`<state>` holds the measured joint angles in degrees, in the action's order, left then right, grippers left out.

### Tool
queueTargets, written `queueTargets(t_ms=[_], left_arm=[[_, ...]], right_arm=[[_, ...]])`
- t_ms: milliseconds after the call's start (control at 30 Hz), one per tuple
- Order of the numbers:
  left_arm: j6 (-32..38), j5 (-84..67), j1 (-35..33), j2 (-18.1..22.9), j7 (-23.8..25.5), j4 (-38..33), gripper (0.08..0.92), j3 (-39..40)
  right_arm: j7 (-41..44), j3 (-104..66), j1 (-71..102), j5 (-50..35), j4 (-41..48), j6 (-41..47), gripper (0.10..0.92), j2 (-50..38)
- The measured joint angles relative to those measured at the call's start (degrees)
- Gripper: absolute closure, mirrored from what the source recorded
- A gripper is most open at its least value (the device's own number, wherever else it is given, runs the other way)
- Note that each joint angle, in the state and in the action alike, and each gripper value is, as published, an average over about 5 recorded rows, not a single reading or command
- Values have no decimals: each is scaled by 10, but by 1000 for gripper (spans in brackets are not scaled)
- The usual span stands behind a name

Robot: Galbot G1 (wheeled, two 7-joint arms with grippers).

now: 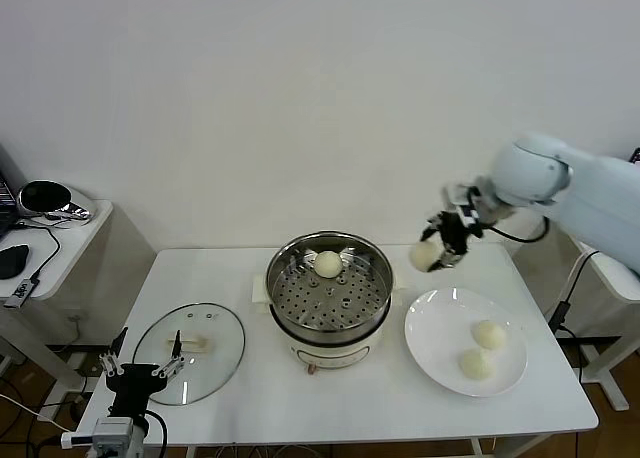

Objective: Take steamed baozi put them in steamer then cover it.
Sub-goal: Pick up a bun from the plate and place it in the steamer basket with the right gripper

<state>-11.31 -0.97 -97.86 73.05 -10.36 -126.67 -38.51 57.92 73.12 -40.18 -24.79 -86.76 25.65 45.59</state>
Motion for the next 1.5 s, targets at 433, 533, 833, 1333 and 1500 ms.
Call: queueTargets(t_ms=[433, 533, 833, 1333, 1500], left_arm=[[0, -2, 2, 7, 0, 2, 177, -8], [0, -2, 4, 8, 0, 3, 177, -7], [0, -3, 7, 8, 0, 8, 177, -9], [1, -3, 4, 7, -1, 5, 177, -12], [1, -3, 3, 8, -1, 4, 177, -12]], right_arm=[[-49, 10, 57, -64, 114, 62, 414, 196], [-55, 10, 72, -68, 137, 72, 414, 230], [-69, 9, 118, -63, 206, 88, 414, 311], [-75, 0, 148, -40, 275, 103, 409, 364], [-69, -2, 147, -39, 275, 109, 384, 363]])
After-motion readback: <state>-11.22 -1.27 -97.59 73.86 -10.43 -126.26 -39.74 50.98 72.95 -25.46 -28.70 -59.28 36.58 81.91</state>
